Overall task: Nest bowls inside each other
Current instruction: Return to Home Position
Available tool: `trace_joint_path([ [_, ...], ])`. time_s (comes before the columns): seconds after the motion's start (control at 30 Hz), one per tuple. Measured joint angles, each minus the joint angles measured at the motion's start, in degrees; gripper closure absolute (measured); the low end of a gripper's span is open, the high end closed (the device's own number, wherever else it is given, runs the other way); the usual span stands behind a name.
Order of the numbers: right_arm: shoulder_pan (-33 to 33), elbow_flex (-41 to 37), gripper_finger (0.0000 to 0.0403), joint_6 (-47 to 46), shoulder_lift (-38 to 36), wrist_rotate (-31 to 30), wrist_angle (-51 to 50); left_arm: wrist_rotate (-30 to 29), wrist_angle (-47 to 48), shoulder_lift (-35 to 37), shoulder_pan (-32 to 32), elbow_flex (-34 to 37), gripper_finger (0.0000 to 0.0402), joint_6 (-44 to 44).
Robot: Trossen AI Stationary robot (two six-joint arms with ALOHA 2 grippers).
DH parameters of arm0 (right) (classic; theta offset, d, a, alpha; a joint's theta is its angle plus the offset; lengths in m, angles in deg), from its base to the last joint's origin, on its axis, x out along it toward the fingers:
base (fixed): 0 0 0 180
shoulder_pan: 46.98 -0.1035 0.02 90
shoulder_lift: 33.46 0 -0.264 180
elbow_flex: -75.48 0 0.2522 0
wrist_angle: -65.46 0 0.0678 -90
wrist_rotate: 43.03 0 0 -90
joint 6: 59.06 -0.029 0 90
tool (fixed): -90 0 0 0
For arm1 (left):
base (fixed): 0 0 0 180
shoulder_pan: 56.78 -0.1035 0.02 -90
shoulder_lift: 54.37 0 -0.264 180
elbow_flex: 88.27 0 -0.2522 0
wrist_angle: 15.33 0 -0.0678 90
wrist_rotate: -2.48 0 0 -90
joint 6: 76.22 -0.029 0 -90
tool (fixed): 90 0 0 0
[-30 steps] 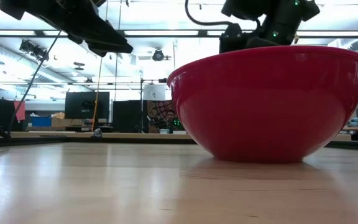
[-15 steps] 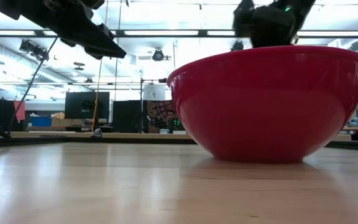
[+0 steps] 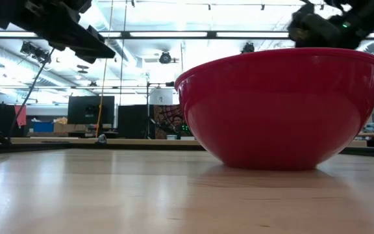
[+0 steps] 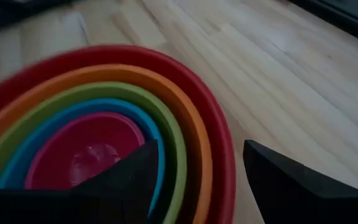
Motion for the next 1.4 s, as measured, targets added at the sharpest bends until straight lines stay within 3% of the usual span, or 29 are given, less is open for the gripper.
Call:
trace_joint_path([
  [0.37,-0.97,-13.64,0.0163,0.69,-19.73,-3.26,9.78,-0.98,0.19,16.02,-6.52,6.43,0.0235,2.36],
  [0.73,-0.94,-27.41,0.0163,6.37,-34.78,-0.80,24.94,-2.28,-8.58,30.37,-8.20,21.45,0.0235,10.26],
  [0.87,-0.94,-29.73,0.0163,8.33,-39.91,-0.51,24.72,-2.46,-9.00,35.63,-8.50,22.70,0.0235,11.24],
  [1.03,-0.94,-30.62,0.0163,11.30,-46.13,4.88,24.78,-2.46,-5.15,41.93,-8.46,22.90,0.0235,9.86],
  [1.17,-0.96,-30.70,0.0163,14.14,-49.54,4.25,23.35,-2.33,-1.63,45.65,-8.44,23.46,0.0235,9.58],
  [1.4,-0.96,-30.72,0.0163,13.85,-50.91,3.75,24.73,2.55,-5.94,45.07,-8.27,26.73,0.0235,11.15],
])
